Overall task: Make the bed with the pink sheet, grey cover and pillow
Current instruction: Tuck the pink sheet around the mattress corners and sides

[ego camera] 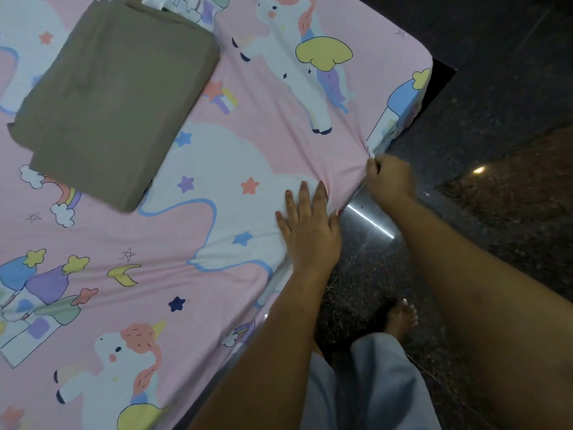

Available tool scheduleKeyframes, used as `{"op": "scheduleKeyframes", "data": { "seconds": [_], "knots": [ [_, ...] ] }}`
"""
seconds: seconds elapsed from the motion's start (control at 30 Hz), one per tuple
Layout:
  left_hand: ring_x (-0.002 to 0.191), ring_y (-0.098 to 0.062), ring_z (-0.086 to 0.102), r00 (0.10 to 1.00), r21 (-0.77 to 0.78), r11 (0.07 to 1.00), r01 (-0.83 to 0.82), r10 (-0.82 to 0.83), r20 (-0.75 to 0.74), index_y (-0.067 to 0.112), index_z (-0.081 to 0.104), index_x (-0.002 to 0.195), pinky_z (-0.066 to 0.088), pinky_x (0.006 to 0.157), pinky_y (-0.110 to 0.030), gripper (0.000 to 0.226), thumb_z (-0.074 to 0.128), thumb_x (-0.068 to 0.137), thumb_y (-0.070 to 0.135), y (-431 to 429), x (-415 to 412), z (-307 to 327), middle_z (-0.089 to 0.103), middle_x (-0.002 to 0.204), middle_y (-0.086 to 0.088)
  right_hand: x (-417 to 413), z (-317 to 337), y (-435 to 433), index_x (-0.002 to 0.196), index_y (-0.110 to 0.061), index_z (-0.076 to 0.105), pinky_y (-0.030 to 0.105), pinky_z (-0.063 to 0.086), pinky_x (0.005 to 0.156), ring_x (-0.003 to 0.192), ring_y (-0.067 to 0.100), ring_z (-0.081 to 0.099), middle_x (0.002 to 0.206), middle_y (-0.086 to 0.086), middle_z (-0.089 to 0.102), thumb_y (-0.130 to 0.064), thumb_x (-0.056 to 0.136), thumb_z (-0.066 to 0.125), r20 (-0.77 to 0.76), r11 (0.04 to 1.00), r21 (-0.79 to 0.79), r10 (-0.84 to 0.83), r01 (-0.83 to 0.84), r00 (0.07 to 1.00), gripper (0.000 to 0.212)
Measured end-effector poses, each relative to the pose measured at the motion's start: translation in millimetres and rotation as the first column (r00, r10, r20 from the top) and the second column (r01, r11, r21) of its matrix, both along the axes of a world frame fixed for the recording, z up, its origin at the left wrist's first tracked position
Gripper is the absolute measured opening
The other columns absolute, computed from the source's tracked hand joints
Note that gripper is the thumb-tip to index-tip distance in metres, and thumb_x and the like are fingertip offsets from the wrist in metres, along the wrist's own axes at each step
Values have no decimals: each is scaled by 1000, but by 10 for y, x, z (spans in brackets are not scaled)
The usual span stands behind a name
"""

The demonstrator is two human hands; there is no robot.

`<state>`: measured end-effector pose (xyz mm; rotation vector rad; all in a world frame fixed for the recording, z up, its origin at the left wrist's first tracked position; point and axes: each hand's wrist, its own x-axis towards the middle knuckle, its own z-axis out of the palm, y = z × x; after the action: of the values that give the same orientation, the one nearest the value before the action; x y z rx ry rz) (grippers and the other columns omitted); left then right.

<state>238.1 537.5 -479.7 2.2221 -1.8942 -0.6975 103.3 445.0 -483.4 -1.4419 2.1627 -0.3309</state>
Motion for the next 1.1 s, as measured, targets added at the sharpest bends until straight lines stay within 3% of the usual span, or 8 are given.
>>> {"op": "scheduleKeyframes", "data": {
  "seconds": [0.17,0.27,0.37,0.43,0.53,0.67,0.87,1.1],
  "knots": [
    [146,-21,0,1000,25,1000,5,-5,-1,31,16,150,2,115,-48,53,32,100,40,-150,-40,65,8,159,3,-120,53,-87,91,1,60,29,34,66,87,36,59,97,24,63,-24,100,38,-98,1000,8,16,-16,995,35],
    [144,-24,13,1000,22,1000,-13,14,-4,28,26,148,12,114,-46,50,36,99,38,-316,-70,107,18,157,-1,-118,28,-180,87,-2,62,28,34,66,88,34,61,96,23,64,-24,98,41,17,998,51,-22,21,1000,32],
    [126,-27,35,998,-53,997,-56,56,9,21,45,136,34,96,-39,42,45,96,35,-559,-123,153,41,142,-5,-237,9,-318,91,-12,59,39,52,72,86,31,61,97,16,65,-27,93,53,219,996,89,-40,21,975,16],
    [115,-25,40,997,-37,997,-70,71,23,20,49,128,37,81,-34,36,46,96,36,-740,-188,191,48,129,-5,-356,47,-417,108,-11,55,48,55,78,95,26,58,104,8,59,-20,89,64,408,983,172,-129,63,904,23],
    [110,-26,44,997,-14,998,-69,70,44,17,47,124,38,75,-34,35,44,97,38,-1011,-285,238,51,121,-7,-468,62,-530,113,-11,49,42,57,64,97,20,54,103,3,53,-9,87,63,625,933,325,-333,153,706,30],
    [103,-29,52,997,7,997,-72,72,-30,11,49,117,42,75,-39,36,43,97,41,-1319,-464,266,57,113,-10,-615,60,-749,125,-15,49,38,58,59,94,18,59,104,3,58,-44,94,51,738,875,347,-477,338,477,43],
    [101,-29,57,988,162,976,-146,152,-28,8,54,111,34,69,-31,55,36,94,58,-1739,-874,235,62,109,-10,-662,-62,-1161,92,-12,53,53,52,86,97,36,62,104,19,62,-37,97,42,528,949,126,-311,290,790,28],
    [94,-30,57,980,117,973,-198,200,-9,7,55,97,35,66,-31,47,39,96,52,-1955,-988,160,62,99,-11,-993,-22,-1218,98,2,62,25,34,66,81,26,55,96,20,63,-23,100,42,270,989,-84,-92,118,958,32]
  ]
}}
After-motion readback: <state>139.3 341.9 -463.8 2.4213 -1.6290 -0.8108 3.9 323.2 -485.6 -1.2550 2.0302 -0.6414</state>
